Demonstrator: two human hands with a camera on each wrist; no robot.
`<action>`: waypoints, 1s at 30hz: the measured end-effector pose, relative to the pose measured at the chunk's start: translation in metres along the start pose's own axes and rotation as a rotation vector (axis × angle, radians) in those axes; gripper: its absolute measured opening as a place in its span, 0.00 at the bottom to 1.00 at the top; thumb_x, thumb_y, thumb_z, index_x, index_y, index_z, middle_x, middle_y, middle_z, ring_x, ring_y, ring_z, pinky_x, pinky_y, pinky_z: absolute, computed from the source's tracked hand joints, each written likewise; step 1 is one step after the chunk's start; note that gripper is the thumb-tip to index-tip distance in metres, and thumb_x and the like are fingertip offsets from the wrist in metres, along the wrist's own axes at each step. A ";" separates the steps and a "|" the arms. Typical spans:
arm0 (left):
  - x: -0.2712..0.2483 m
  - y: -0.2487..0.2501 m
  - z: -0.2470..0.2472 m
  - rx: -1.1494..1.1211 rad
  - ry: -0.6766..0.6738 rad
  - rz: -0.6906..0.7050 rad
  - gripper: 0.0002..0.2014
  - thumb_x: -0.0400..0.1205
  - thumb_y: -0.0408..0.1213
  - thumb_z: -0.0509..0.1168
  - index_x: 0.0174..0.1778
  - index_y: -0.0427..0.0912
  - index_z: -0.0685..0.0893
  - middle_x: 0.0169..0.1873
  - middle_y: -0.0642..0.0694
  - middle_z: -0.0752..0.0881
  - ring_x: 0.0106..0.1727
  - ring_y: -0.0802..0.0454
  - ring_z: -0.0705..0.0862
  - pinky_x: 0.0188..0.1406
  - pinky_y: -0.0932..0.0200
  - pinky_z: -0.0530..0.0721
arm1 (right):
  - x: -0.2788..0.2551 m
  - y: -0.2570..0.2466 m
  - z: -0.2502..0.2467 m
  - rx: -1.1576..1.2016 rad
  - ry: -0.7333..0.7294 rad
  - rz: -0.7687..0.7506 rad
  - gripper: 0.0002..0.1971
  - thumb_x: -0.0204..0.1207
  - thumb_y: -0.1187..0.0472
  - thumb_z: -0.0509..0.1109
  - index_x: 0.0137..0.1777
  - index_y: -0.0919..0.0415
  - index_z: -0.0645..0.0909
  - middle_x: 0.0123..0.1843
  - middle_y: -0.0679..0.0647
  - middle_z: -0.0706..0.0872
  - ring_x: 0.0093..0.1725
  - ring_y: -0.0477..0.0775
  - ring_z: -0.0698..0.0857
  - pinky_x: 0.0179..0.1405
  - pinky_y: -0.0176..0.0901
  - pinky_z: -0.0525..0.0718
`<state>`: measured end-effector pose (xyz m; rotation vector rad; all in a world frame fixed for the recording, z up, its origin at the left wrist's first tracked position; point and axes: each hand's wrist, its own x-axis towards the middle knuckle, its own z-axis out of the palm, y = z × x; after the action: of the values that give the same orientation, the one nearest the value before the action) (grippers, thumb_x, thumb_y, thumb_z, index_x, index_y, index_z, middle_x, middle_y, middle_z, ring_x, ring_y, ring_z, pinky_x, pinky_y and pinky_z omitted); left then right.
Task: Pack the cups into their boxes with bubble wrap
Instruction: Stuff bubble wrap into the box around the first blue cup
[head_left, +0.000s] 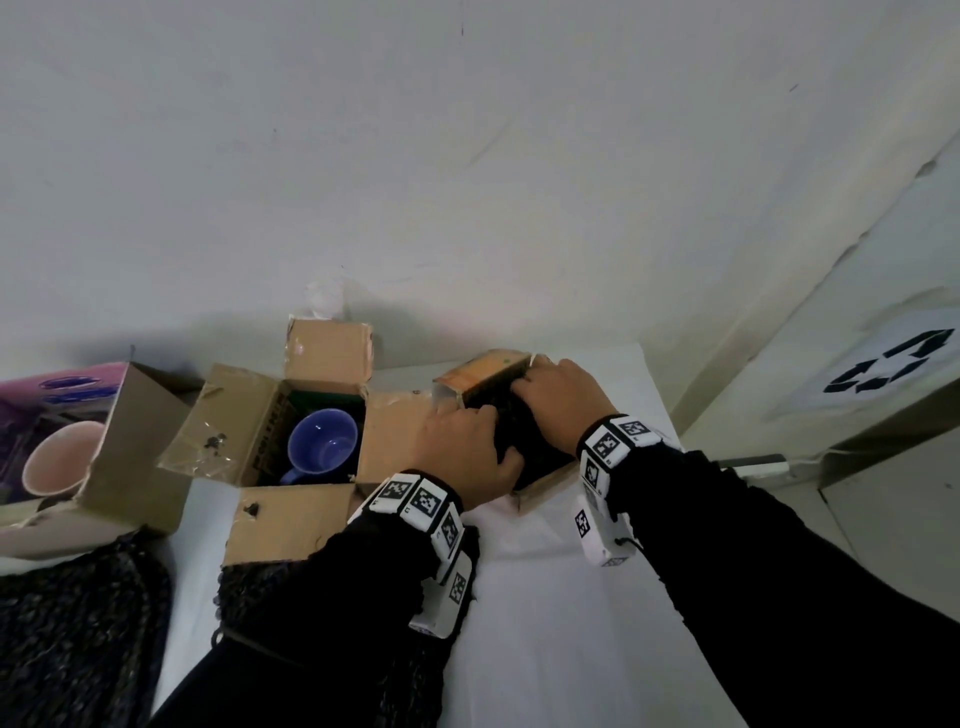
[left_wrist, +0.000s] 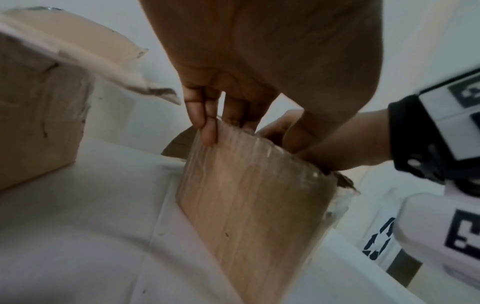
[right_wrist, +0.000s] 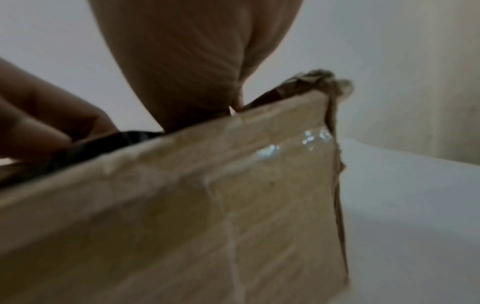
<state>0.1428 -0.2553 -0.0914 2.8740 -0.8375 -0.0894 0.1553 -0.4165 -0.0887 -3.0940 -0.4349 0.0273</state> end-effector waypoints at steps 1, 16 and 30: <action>-0.002 0.000 0.001 -0.014 -0.011 0.013 0.15 0.71 0.55 0.55 0.39 0.46 0.74 0.33 0.47 0.80 0.45 0.42 0.78 0.44 0.52 0.79 | -0.004 0.001 -0.003 0.126 0.075 0.084 0.12 0.75 0.62 0.61 0.56 0.58 0.80 0.54 0.56 0.84 0.58 0.59 0.79 0.51 0.51 0.79; -0.015 -0.011 0.001 0.072 0.024 0.177 0.30 0.71 0.53 0.52 0.67 0.45 0.78 0.61 0.49 0.83 0.64 0.45 0.74 0.63 0.48 0.68 | -0.058 -0.027 0.018 0.235 -0.021 0.324 0.19 0.77 0.62 0.64 0.68 0.59 0.71 0.66 0.56 0.75 0.62 0.58 0.78 0.46 0.51 0.83; -0.008 -0.015 0.015 0.102 -0.079 0.177 0.37 0.72 0.56 0.40 0.74 0.45 0.73 0.65 0.49 0.82 0.73 0.44 0.65 0.69 0.43 0.61 | -0.042 -0.027 0.016 0.106 -0.126 0.325 0.15 0.82 0.61 0.54 0.65 0.62 0.72 0.67 0.62 0.75 0.62 0.63 0.78 0.45 0.50 0.76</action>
<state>0.1424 -0.2398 -0.1082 2.8896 -1.1393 -0.1447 0.1067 -0.4017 -0.1041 -3.0301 0.0710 0.2409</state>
